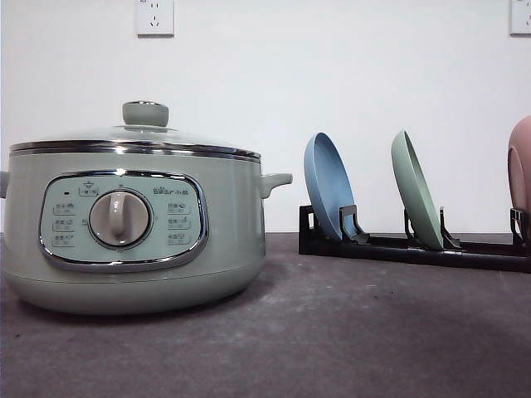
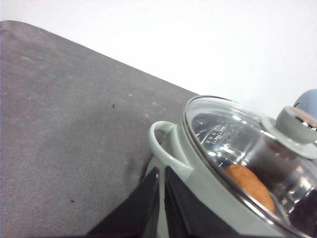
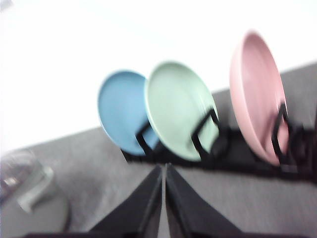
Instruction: Transfer potato from steamer to green plate
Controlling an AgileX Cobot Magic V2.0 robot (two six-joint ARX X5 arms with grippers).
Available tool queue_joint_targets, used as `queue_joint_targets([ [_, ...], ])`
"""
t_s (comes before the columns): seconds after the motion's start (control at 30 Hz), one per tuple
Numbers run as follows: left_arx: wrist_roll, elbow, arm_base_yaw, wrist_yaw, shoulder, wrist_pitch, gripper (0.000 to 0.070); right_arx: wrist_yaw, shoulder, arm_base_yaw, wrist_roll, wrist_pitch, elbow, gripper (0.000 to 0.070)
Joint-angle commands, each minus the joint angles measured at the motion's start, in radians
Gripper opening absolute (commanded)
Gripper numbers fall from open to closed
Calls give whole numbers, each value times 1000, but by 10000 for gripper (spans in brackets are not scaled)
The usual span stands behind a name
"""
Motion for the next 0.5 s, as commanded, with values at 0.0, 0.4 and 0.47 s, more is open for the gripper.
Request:
queue_joint_targets([
  [0.0,-15,48,-3,5,20,-15,10,3,11,-1,6,9,37,0],
  [0.4,111,354,-3,141,257,-171,10,-42,253,-1,-107,-129,323,0],
  [0.47,144,404,-3,176,307,-211,10,-68,307,-1,-135,-172,376,0],
])
